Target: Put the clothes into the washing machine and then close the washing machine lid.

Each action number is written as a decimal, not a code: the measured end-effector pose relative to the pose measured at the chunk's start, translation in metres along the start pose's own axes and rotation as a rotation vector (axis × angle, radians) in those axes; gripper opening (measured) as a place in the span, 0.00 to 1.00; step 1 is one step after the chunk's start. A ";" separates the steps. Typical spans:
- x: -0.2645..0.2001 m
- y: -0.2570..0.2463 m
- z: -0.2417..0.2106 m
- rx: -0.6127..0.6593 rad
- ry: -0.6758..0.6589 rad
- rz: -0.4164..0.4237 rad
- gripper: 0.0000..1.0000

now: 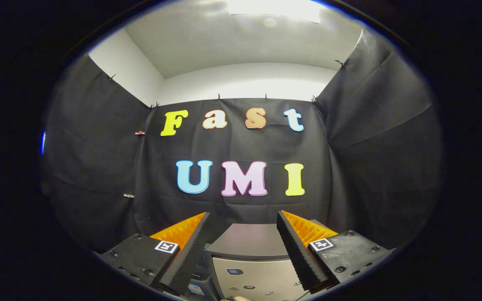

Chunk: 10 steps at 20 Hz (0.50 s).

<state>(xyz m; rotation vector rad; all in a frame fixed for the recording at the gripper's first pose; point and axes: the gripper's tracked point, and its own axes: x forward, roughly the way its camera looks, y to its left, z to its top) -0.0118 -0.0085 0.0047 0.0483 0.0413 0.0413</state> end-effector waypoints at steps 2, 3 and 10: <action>0.001 -0.002 0.001 0.010 -0.003 -0.005 0.98; 0.003 -0.003 0.000 0.009 0.000 -0.008 0.98; 0.004 -0.012 0.003 0.007 0.004 -0.027 0.98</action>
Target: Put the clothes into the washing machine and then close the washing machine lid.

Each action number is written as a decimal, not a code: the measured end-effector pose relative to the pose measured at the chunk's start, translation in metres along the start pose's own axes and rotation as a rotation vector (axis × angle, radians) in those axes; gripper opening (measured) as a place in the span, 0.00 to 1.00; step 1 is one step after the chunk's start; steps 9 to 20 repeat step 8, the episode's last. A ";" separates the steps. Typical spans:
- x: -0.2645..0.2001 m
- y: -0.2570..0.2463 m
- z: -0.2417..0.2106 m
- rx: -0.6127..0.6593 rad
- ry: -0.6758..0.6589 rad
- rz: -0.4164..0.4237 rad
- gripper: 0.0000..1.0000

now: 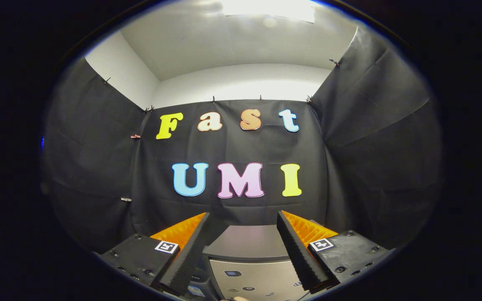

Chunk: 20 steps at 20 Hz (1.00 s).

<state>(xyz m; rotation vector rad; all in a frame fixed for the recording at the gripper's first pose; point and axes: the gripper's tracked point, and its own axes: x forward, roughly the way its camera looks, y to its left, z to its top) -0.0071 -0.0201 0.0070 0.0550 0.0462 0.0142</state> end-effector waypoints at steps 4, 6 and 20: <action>0.001 -0.003 -0.001 0.011 0.011 -0.001 0.98; 0.002 -0.004 0.000 0.013 0.010 0.001 0.98; 0.002 -0.004 0.001 0.010 0.010 0.004 0.98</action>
